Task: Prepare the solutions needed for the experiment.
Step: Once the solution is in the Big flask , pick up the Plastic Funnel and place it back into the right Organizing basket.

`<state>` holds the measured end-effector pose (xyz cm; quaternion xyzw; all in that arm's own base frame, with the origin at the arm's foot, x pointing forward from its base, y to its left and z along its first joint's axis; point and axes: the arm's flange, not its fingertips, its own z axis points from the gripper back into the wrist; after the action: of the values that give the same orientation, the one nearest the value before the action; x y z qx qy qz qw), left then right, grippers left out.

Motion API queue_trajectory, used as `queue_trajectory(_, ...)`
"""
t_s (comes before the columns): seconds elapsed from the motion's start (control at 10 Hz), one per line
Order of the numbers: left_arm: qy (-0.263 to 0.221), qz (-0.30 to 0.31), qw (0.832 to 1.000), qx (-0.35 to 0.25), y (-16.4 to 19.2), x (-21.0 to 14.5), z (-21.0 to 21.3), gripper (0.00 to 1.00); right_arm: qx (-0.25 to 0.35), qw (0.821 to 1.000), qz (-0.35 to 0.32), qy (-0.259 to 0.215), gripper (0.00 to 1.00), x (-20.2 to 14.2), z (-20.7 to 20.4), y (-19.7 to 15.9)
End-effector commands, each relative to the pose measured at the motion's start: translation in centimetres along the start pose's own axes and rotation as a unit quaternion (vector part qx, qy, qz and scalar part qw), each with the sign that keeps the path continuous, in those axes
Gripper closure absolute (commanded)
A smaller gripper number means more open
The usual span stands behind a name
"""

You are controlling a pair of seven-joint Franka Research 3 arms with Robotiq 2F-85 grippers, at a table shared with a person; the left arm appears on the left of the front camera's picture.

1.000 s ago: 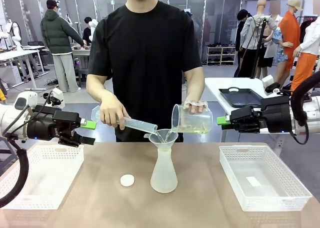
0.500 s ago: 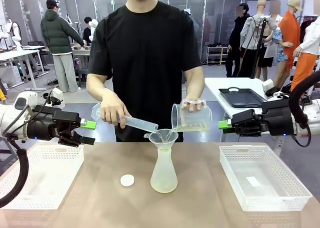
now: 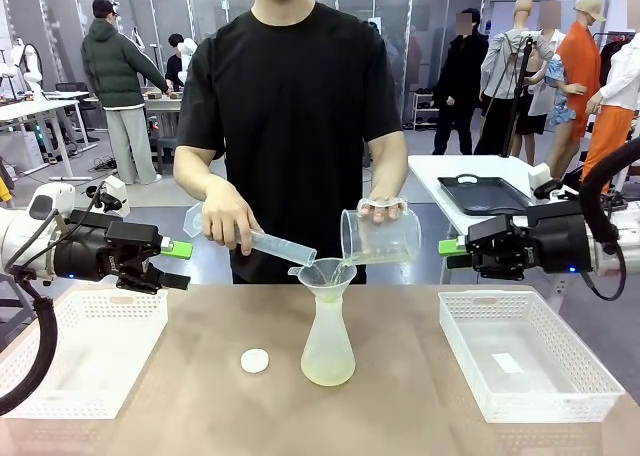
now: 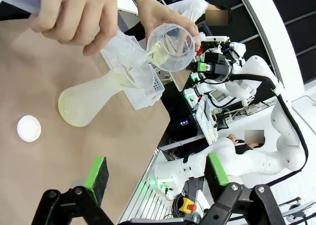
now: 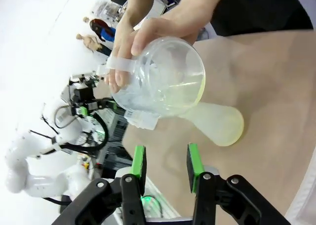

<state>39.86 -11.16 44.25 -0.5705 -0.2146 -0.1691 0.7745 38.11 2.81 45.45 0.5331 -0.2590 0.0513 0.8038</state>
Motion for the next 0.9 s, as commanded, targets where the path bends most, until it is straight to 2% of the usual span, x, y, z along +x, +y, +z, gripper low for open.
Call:
queue_trajectory(0.0, -0.009, 0.007, 1.000, -0.011, -0.23, 0.21, -0.14, 0.00, 0.017, 0.998, -0.053, 0.008, 0.56, -0.07, 1.19, 0.07)
queue_trajectory(0.2, -0.009, 0.007, 1.000, -0.011, -0.23, 0.21, -0.14, 0.00, 0.024, 0.998, -0.061, 0.022, 0.56, -0.29, 1.02, -0.26)
queue_trajectory(0.7, -0.009, 0.007, 1.000, -0.011, -0.23, 0.21, -0.14, 0.00, 0.025, 0.998, -0.051, 0.013, 0.56, -0.33, 0.71, -0.25)
queue_trajectory(0.8, -0.009, 0.007, 1.000, -0.011, -0.23, 0.21, -0.14, 0.00, 0.047, 0.997, -0.051, 0.038, 0.56, -0.42, 0.21, -0.22)
